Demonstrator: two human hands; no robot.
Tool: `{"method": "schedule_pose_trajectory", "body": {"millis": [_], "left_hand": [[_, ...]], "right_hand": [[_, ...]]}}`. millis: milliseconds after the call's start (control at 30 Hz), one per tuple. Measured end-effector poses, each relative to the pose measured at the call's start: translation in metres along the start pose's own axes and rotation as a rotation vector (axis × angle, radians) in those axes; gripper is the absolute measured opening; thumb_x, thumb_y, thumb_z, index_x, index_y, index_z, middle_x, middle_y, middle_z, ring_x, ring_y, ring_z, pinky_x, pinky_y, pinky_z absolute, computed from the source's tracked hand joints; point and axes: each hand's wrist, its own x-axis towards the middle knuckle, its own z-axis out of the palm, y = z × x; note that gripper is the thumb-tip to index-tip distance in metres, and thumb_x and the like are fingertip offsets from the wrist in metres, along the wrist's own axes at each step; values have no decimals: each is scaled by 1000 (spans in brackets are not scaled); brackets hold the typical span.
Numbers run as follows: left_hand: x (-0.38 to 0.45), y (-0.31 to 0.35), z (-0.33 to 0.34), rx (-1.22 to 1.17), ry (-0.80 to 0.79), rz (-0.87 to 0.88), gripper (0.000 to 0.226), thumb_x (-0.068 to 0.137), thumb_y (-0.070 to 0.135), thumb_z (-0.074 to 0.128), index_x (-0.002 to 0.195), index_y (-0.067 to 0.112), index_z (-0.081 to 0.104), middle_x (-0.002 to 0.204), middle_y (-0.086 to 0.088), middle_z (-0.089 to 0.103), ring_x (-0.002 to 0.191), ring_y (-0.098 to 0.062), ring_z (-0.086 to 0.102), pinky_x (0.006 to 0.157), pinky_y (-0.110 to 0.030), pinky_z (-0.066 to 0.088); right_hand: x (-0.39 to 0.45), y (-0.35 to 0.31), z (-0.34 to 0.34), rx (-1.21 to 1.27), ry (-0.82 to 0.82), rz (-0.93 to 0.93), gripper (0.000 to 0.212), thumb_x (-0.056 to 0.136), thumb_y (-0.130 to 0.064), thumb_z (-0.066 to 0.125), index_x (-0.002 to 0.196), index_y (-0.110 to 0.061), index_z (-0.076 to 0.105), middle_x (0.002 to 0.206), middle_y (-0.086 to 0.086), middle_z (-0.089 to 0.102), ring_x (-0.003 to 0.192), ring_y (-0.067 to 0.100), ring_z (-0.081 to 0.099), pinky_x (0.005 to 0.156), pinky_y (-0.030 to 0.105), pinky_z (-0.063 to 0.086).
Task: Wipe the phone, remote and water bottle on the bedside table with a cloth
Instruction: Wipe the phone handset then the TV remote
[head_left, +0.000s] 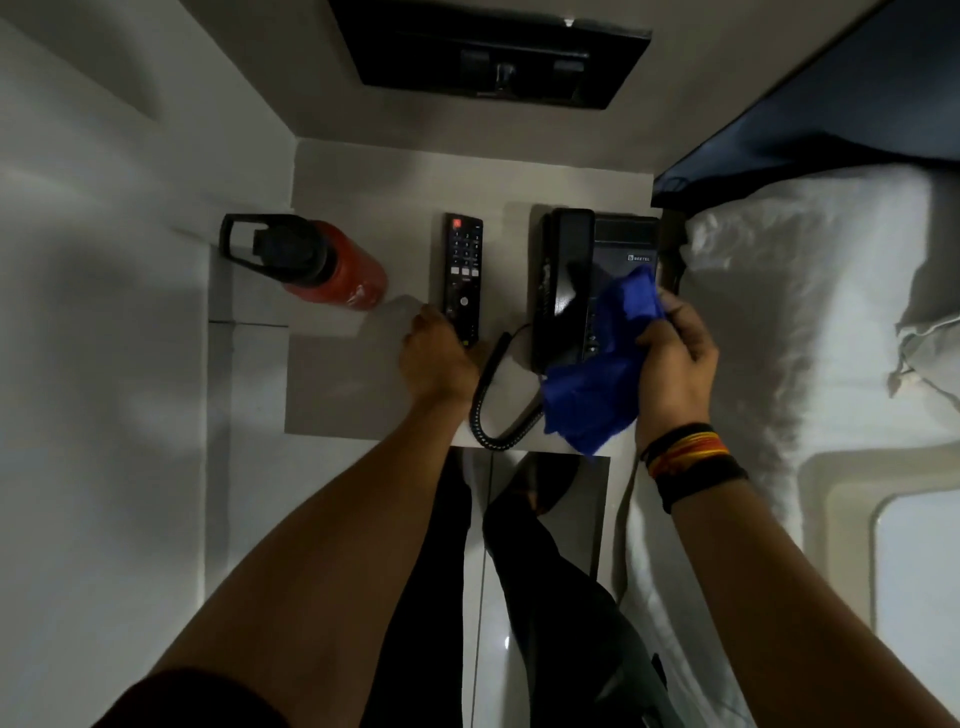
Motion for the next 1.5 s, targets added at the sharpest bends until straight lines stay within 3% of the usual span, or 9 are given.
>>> {"method": "schedule_pose_trajectory", "body": {"millis": [167, 300, 500, 700, 867, 1100, 1233, 1400, 1500], "left_hand": [[1, -15, -3, -359, -108, -61, 44, 98, 23, 75, 129, 1, 54, 117, -25, 77, 99, -40, 78, 87, -47, 66], [-24, -26, -25, -894, -360, -164, 31, 106, 25, 67, 123, 1, 57, 67, -13, 70, 42, -20, 65, 42, -32, 60], [-47, -40, -56, -1028, -482, -89, 118, 92, 88, 0, 119, -3, 72, 76, -21, 76, 59, -30, 73, 57, -37, 63], [-46, -29, -64, -952, -312, -76, 121, 83, 90, 5, 156, 2, 48, 152, -40, 55, 143, -61, 51, 118, -78, 40], [-51, -44, -58, -973, -315, -179, 121, 84, 90, 0, 142, 6, 64, 134, -27, 73, 130, -40, 69, 117, -59, 51], [-59, -40, -56, -1006, -482, -32, 147, 49, 116, 16, 107, -8, 69, 59, -12, 67, 40, -24, 61, 42, -26, 49], [-51, -32, -59, -930, -418, 9, 125, 61, 113, 12, 99, 11, 74, 65, -3, 77, 55, -23, 72, 44, -27, 56], [-45, -49, -53, -735, -381, -102, 152, 49, 116, 11, 145, 8, 61, 134, -23, 72, 126, -36, 71, 112, -56, 56], [-36, -49, -40, -625, -377, -45, 104, 91, 93, 22, 109, 4, 72, 97, -11, 79, 90, -22, 76, 86, -40, 62]], "right_hand": [[-7, -19, 11, 596, -311, 477, 28, 94, -33, 42, 101, -16, 63, 99, 8, 64, 89, 26, 61, 84, 37, 50], [-10, -43, 36, 308, -423, 368, 56, 95, -37, 61, 138, -3, 54, 115, 12, 67, 102, 28, 65, 100, 45, 52], [1, -63, 92, -701, -376, -485, 52, 90, 0, 53, 139, -17, 56, 124, 7, 66, 105, 15, 62, 96, 26, 50], [-64, -7, 92, -1240, -562, -874, 65, 85, 2, 60, 146, -17, 48, 151, 11, 49, 117, 41, 52, 98, 46, 52], [-110, 11, 48, -1129, -794, -764, 61, 84, 3, 56, 140, -21, 56, 148, -2, 55, 118, 31, 47, 97, 41, 49], [-51, -42, 59, -912, -373, -635, 57, 89, 6, 47, 138, -22, 57, 146, 7, 52, 115, 15, 42, 103, 28, 36], [-77, -18, 70, -1079, -516, -624, 60, 89, 4, 53, 144, -21, 51, 151, 14, 44, 124, 31, 44, 112, 38, 40], [-128, 36, 36, -1046, -768, -606, 58, 83, 3, 58, 137, -20, 60, 143, 3, 57, 113, 31, 48, 93, 45, 50], [-124, 51, 16, -974, -767, -381, 64, 79, 9, 51, 133, -24, 64, 140, 3, 59, 117, 24, 47, 103, 31, 43]]}}
